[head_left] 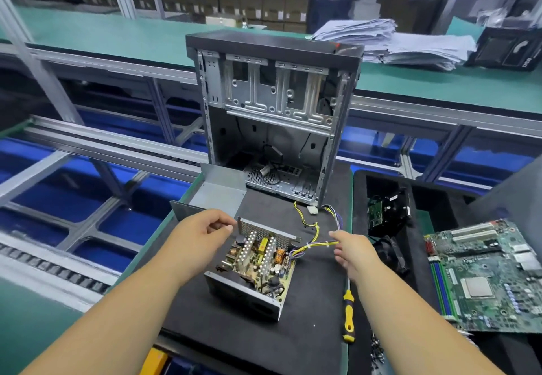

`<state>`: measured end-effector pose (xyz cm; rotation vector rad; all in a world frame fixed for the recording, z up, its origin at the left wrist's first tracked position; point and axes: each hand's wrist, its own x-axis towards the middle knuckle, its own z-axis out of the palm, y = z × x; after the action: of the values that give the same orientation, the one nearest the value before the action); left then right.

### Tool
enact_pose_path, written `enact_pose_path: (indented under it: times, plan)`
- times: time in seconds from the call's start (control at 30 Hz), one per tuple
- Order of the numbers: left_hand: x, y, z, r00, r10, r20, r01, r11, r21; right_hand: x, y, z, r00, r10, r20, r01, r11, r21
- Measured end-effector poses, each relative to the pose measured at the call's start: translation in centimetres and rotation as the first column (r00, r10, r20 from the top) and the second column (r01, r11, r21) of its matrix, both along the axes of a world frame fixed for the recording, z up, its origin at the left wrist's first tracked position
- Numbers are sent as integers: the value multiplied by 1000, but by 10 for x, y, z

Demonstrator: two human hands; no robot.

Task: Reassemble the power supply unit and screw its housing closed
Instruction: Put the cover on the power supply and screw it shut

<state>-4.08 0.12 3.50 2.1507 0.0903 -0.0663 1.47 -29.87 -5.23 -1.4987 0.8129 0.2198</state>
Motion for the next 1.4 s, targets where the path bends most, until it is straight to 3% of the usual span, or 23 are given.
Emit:
enact_pose_path:
  times: [0.17, 0.3, 0.5, 0.6, 0.67, 0.77, 1.03, 1.4]
  plan:
    - [16, 28, -8, 999, -3, -32, 2, 999, -32, 21, 20, -8, 992, -125, 9, 124, 992, 12]
    - [34, 48, -14, 999, -8, -47, 6, 999, -43, 33, 31, -15, 997, -78, 15, 79, 968, -238]
    - [66, 50, -28, 990, -144, -14, 143, 990, -17, 25, 41, -8, 999, 22, -28, -34, 835, -549]
    - [83, 36, -38, 954, -298, 18, 291, 943, 161, 19, 43, -3, 995, 89, -33, -92, 811, -577]
    - [94, 25, -46, 911, -412, 11, 386, 864, 324, 16, 44, 1, 991, 129, -37, -125, 791, -598]
    - [105, 13, -56, 862, -503, -59, 475, 763, 439, 15, 44, 4, 983, 180, -40, -166, 769, -617]
    - [105, 4, -67, 841, -533, -94, 503, 705, 500, 11, 38, 4, 950, 271, -159, -304, 673, -674]
    - [99, 10, -67, 870, -491, -42, 420, 694, 585, 5, 45, 12, 950, 293, 106, -170, 773, -611]
